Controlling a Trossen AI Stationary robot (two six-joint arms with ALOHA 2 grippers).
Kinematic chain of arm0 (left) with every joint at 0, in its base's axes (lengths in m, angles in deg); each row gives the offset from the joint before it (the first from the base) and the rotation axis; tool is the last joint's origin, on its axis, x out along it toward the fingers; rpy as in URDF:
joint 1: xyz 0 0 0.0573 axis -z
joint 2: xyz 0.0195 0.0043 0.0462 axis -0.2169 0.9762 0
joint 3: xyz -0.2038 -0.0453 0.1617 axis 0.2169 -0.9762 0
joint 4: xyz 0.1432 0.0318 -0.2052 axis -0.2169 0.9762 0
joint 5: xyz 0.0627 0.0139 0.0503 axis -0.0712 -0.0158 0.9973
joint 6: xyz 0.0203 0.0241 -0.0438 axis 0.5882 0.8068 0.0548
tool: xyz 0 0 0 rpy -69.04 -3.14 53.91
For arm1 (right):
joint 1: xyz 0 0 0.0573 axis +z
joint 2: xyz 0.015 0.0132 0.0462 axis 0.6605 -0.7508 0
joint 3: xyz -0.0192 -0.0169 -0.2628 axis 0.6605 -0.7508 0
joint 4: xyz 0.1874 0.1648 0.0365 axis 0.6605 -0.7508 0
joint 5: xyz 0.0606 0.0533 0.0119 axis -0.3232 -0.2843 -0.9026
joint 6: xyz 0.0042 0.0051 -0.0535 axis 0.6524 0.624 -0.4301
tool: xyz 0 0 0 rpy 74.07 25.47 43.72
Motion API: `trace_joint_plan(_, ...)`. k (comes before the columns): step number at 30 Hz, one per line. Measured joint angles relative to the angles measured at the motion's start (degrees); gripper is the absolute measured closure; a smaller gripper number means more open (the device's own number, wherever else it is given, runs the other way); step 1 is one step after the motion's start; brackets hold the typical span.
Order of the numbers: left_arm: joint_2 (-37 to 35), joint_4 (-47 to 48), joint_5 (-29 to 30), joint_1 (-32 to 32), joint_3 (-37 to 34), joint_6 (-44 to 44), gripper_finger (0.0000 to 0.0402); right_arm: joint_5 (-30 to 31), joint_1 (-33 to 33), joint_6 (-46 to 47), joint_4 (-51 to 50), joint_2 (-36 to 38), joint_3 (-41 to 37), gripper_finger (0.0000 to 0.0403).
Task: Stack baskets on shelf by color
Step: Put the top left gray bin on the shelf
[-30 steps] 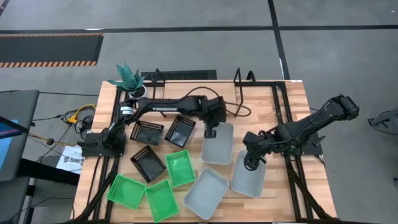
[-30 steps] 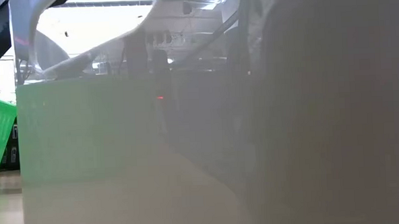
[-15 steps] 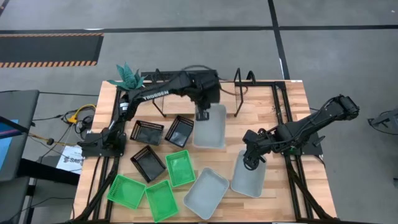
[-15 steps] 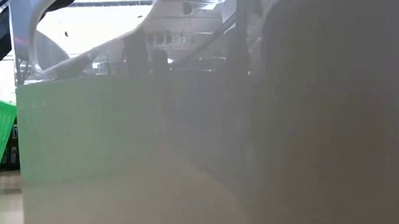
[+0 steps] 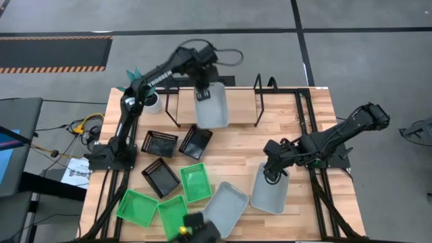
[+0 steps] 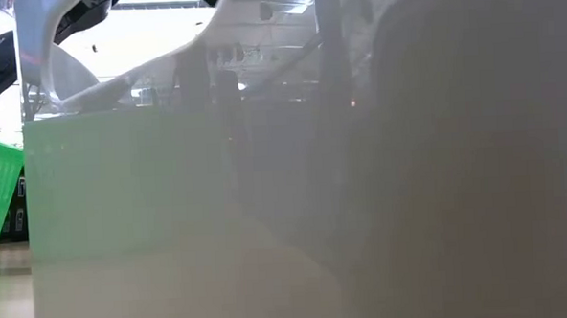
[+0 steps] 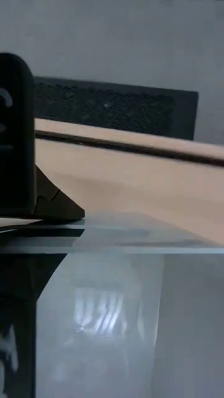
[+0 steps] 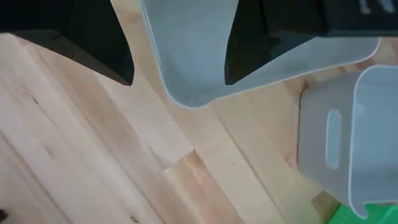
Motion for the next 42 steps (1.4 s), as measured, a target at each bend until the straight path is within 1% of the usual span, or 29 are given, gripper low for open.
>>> trace_joint_plan(5,-1.32,-0.85,-0.33,-5.68,0.06,3.63,0.0401,1.38,0.0,0.11,-0.01,0.0,0.0,0.0127)
trace_joint_plan(9,-1.24,-0.07,-5.53,-8.3,-0.09,6.4,0.0401,1.57,0.0,0.39,-0.03,0.0,0.0,0.0127)
trace_joint_plan(12,-1.68,-0.09,-7.1,-9.35,-1.96,8.25,0.0401,1.58,0.0,1.23,-0.04,0.01,0.0,0.0127)
trace_joint_plan(16,-4.05,-3.24,-7.64,-10.49,-6.89,10.7,0.0402,2.01,0.0,1.26,-0.06,0.0,0.0,0.0127)
trace_joint_plan(19,-5.7,-4.17,-6.98,-11.33,-12.4,13.86,0.0401,2.91,0.0,1.56,-0.06,0.0,0.0,0.0127)
trace_joint_plan(21,-6.61,-7.49,-7.09,-11.99,-16.06,14.89,0.0401,3.15,0.0,1.66,-0.04,0.0,0.0,0.0127)
trace_joint_plan(24,-8.82,-14.57,-9.32,-12.83,-20.22,14.06,0.0401,3.38,0.0,1.65,-0.04,0.0,0.0,0.0127)
trace_joint_plan(26,-9.35,-16.42,-8.7,-12.86,-22.13,15.06,0.0401,3.38,0.0,1.65,-0.04,0.0,0.0,0.0127)
trace_joint_plan(29,-8.82,-16.16,-7.83,-12.77,-22.77,17.3,0.0401,3.38,0.0,1.65,-0.04,0.0,0.0,0.0127)
trace_joint_plan(34,-8.71,-15.24,-10.02,-13.85,-22.67,17.54,0.0401,3.81,0.0,1.77,-0.04,0.0,0.0,0.0127)
trace_joint_plan(38,-8.69,-15.46,-10.01,-14.89,-22.64,19.09,0.0401,4.51,0.0,2.54,-0.04,0.01,0.0,0.0127)
trace_joint_plan(42,-8.66,-15.61,-10.71,-15.04,-24.94,20.32,0.0401,4.52,0.0,2.57,-0.01,0.0,0.0,0.0127)
